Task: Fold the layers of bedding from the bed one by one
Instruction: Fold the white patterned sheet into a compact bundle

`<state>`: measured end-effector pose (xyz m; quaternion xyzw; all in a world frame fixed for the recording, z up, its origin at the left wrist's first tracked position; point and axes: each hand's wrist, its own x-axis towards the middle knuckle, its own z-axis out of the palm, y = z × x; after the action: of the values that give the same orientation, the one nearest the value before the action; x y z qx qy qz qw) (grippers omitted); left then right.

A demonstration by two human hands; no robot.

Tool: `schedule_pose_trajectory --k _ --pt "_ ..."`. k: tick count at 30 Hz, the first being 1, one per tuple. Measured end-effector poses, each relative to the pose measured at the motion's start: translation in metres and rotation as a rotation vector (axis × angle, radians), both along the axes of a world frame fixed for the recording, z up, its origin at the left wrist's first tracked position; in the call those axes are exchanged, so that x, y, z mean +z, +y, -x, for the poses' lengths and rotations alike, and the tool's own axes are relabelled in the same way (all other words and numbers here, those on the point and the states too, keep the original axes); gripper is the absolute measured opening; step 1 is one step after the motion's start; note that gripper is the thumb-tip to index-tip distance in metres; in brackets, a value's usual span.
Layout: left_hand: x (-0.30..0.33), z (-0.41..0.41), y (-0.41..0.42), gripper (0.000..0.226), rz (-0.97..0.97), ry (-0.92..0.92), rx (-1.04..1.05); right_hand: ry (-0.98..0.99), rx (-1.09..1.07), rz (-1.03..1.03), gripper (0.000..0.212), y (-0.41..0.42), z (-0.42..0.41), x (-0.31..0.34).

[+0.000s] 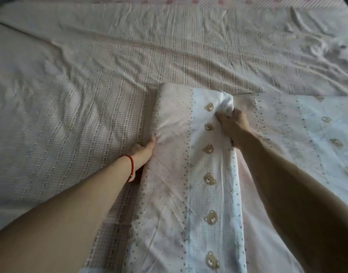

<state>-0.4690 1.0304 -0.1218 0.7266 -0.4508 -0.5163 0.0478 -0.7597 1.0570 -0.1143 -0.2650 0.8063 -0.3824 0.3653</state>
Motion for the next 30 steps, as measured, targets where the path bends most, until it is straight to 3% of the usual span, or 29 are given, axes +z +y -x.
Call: schedule_pose_trajectory --k 4,7,9,11,13,17,20,23,28,30 --pt "-0.003 0.002 -0.004 0.103 -0.024 -0.029 -0.037 0.561 0.05 -0.103 0.069 -0.017 -0.039 0.017" --pt "-0.004 0.002 -0.005 0.117 0.008 -0.039 -0.06 0.857 0.384 -0.123 0.079 -0.033 -0.079 0.022" --pt "-0.004 0.004 -0.005 0.117 0.023 -0.027 -0.051 0.804 0.653 -0.136 0.075 -0.05 -0.099 0.008" --pt "-0.007 0.004 -0.006 0.12 -0.002 -0.018 -0.014 0.751 0.789 -0.174 0.074 -0.069 -0.106 -0.009" --pt "-0.007 0.008 -0.004 0.127 -0.022 -0.023 0.049 0.753 0.81 -0.222 0.075 -0.086 -0.105 -0.019" --pt "-0.008 0.016 -0.003 0.097 0.008 -0.053 0.075 0.833 0.812 -0.227 0.076 -0.081 -0.109 0.007" --pt "-0.001 0.02 -0.004 0.118 0.008 -0.003 0.075 0.88 0.652 -0.159 0.075 -0.01 -0.114 0.017" --pt "-0.008 0.018 -0.003 0.098 0.013 0.013 0.038 0.727 0.61 -0.276 0.073 0.063 -0.097 0.007" --pt "-0.002 0.009 0.006 0.112 -0.03 0.101 0.043 0.755 0.75 -0.281 0.075 0.074 -0.094 0.011" --pt "-0.022 -0.003 0.007 0.129 -0.069 0.152 0.048 0.787 0.793 -0.231 0.073 0.104 -0.107 0.016"
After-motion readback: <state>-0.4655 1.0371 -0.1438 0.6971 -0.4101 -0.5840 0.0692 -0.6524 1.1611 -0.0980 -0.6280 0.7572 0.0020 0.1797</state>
